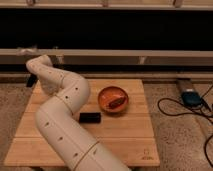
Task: Wipe the white sponge on the table
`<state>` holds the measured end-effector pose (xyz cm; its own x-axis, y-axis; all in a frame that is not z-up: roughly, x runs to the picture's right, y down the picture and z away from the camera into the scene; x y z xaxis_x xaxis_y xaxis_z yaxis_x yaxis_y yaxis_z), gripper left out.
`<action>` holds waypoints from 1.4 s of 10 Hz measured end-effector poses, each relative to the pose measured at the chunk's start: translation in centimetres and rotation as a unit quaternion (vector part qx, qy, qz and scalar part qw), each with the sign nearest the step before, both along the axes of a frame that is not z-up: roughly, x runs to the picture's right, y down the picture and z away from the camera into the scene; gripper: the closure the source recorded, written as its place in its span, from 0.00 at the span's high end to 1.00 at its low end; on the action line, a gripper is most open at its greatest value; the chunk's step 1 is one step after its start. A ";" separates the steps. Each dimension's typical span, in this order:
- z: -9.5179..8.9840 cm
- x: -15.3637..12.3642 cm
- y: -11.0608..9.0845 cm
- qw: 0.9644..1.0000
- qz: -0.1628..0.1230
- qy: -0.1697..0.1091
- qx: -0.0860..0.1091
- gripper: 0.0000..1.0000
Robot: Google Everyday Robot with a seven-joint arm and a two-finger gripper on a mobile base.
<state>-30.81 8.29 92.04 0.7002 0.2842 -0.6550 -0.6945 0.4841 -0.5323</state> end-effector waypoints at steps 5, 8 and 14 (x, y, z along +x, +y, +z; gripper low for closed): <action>1.3 0.0 -1.9 0.999 0.011 -0.025 0.019 0.00; 1.4 -0.2 -2.0 0.999 0.006 -0.036 0.019 0.00; 0.8 -2.5 -0.2 0.997 -0.018 -0.072 -0.001 0.00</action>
